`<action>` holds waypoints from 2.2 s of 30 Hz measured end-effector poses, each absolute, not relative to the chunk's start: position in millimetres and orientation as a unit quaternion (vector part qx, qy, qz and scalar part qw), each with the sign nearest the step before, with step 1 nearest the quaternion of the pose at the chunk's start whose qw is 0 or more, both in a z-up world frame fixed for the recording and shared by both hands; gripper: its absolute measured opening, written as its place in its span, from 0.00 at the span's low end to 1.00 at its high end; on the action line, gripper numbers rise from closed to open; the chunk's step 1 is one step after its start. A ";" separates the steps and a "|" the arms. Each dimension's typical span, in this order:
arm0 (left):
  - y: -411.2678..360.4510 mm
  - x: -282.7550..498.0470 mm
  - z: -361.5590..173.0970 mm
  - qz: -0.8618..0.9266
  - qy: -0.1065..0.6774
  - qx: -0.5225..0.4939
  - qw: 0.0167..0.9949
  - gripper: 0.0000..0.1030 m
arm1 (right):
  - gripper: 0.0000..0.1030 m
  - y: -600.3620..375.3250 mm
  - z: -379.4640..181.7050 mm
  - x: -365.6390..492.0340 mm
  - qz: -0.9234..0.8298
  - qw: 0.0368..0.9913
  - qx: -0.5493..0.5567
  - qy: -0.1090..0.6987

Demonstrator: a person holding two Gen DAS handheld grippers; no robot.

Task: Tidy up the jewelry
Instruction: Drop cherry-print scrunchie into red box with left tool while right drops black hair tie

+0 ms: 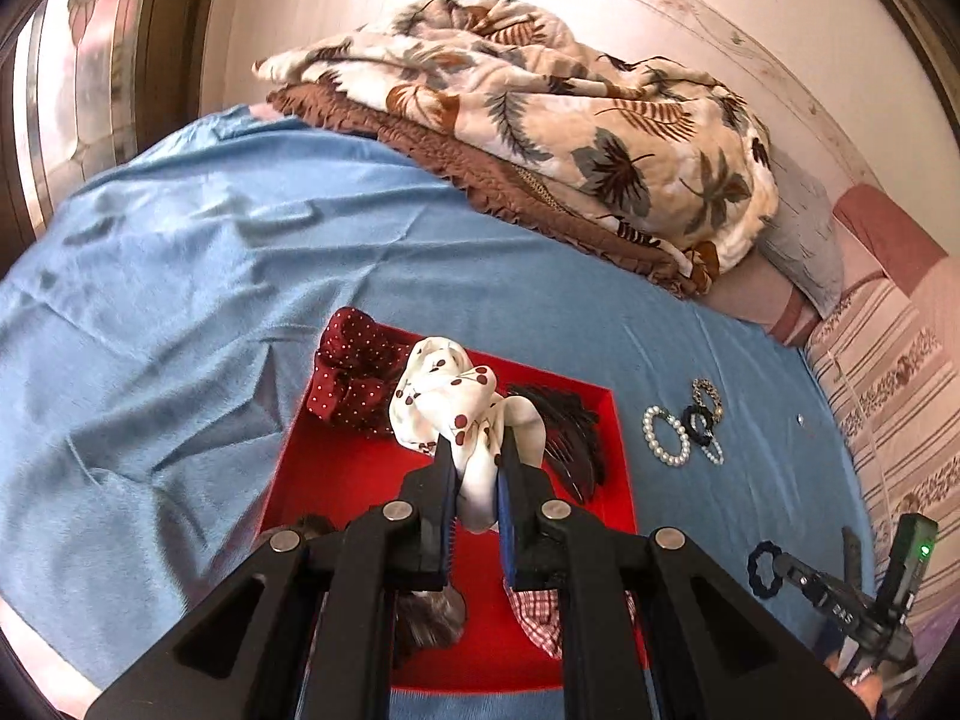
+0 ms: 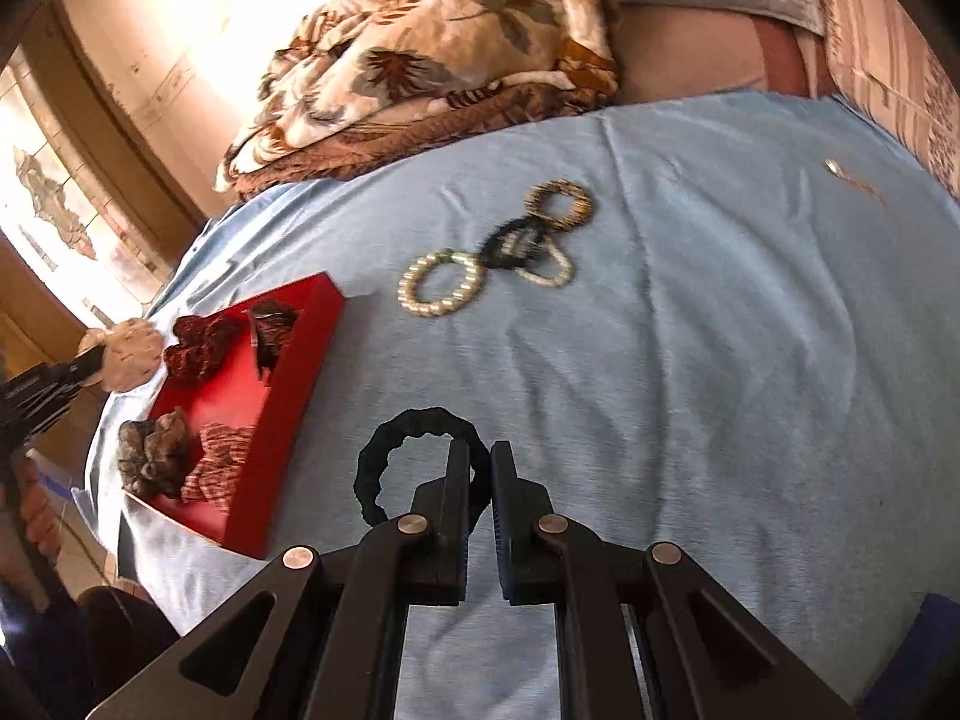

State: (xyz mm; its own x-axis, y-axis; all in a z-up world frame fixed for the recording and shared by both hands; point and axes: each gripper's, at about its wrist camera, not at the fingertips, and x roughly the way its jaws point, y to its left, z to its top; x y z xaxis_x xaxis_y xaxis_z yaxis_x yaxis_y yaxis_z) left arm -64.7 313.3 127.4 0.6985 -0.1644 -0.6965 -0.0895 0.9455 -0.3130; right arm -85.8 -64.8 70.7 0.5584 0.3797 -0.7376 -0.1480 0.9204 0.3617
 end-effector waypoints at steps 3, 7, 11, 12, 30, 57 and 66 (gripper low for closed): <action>318.2 -56.7 115.9 -0.022 0.399 -0.173 0.900 0.10 | 0.08 -47.7 81.2 -83.9 0.163 0.874 0.116 0.443; 328.9 -51.6 101.6 -0.017 0.409 -0.186 0.893 0.10 | 0.08 -20.5 91.9 -77.0 0.180 0.872 0.103 0.442; 343.0 -47.4 87.6 -0.002 0.421 -0.196 0.886 0.10 | 0.08 11.8 99.1 -64.6 0.200 0.867 0.096 0.447; 347.1 -46.3 84.2 0.005 0.424 -0.196 0.884 0.10 | 0.08 21.8 100.9 -61.3 0.206 0.865 0.093 0.447; 375.0 -39.7 55.6 0.058 0.469 -0.197 0.859 0.11 | 0.08 200.6 87.3 24.1 0.236 0.851 -0.025 0.468; 365.2 -63.7 97.6 0.029 0.371 -0.184 0.910 0.58 | 0.40 230.6 67.0 55.5 0.212 0.847 -0.039 0.486; 370.5 -64.8 90.5 0.054 0.376 -0.184 0.907 0.59 | 0.49 185.8 109.4 15.1 0.241 0.860 -0.026 0.449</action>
